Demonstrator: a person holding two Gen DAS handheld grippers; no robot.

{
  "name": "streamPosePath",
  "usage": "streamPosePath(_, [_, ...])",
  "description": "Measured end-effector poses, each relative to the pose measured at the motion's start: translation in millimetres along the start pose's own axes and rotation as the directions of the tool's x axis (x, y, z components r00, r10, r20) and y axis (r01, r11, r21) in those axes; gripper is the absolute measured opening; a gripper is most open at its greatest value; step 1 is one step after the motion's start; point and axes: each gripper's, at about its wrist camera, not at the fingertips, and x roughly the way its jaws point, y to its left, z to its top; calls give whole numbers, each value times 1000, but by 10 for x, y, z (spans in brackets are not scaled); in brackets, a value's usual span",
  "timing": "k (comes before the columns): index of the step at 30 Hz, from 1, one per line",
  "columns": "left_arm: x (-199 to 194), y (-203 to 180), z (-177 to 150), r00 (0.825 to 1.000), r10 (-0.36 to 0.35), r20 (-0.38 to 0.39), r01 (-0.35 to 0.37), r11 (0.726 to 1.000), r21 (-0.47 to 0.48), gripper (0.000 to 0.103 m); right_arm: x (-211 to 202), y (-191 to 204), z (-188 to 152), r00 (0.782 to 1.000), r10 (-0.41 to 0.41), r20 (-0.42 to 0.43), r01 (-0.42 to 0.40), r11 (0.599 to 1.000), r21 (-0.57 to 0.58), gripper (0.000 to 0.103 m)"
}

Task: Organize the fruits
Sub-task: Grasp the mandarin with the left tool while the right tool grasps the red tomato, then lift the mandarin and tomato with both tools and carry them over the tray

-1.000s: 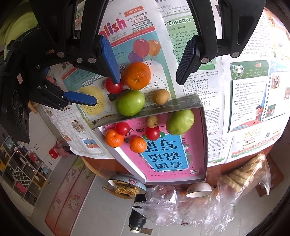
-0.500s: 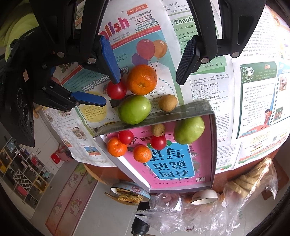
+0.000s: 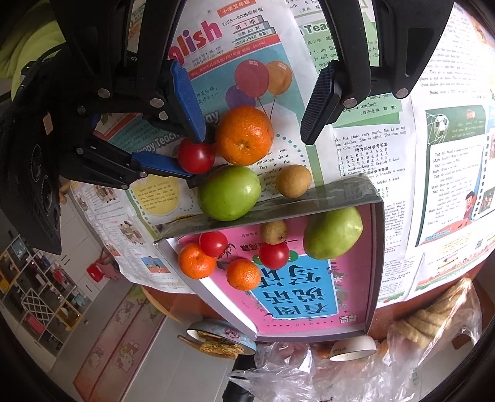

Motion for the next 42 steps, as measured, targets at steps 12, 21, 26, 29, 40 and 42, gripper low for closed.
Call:
streamPosePath(12, [124, -19, 19, 1000, -19, -20, 19, 1000, -11, 66, -30, -65, -14, 1000, -27, 6, 28, 1000, -10, 33])
streamPosePath(21, [200, -108, 28, 999, -23, -28, 23, 1000, 6, 64, -108, -185, -12, 999, -48, 23, 48, 999, 20, 33])
streamPosePath(26, [195, -117, 21, 1000, -10, -22, 11, 1000, 13, 51, -137, -182, -12, 999, -40, 28, 40, 999, 22, 33])
streamPosePath(29, [184, -81, 28, 1000, -11, -18, 11, 1000, 1, 43, -151, -184, -5, 999, -39, 32, 39, 999, 25, 33])
streamPosePath(40, [93, -19, 26, 1000, -21, -5, 21, 1000, -18, 43, -197, -200, -1, 998, -40, 45, 39, 999, 37, 33])
streamPosePath(42, [43, 3, 30, 1000, -20, 7, 20, 1000, -23, 43, -208, -206, 1, 998, -43, 47, 41, 998, 41, 33])
